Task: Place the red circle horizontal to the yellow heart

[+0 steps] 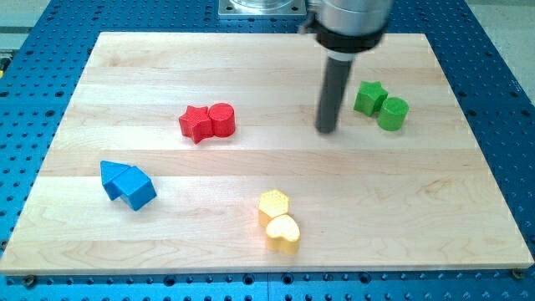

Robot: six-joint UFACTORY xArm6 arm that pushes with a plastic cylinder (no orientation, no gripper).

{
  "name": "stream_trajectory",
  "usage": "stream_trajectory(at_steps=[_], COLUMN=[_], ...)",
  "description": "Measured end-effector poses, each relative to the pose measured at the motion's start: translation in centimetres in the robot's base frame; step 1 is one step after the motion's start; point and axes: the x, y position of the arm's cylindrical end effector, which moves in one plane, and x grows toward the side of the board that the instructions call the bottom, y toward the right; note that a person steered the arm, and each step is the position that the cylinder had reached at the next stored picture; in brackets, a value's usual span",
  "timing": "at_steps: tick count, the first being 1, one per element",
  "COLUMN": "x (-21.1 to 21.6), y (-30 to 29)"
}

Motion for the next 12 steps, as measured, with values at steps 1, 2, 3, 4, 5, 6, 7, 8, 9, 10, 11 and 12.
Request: stream_trajectory(at_steps=[1,2,3,4,5,6,7,8,9,10,11,12], x=[-5.2,-4.6,-0.5,0.0,4.4,11.2,7.7,12.4,14.3,14.7,14.5,17.0], y=[-8.2,-14.2,-15.1,-14.4,-10.3,-1.4,-1.5,-3.0,-1.2,1.9,6.6,7.5])
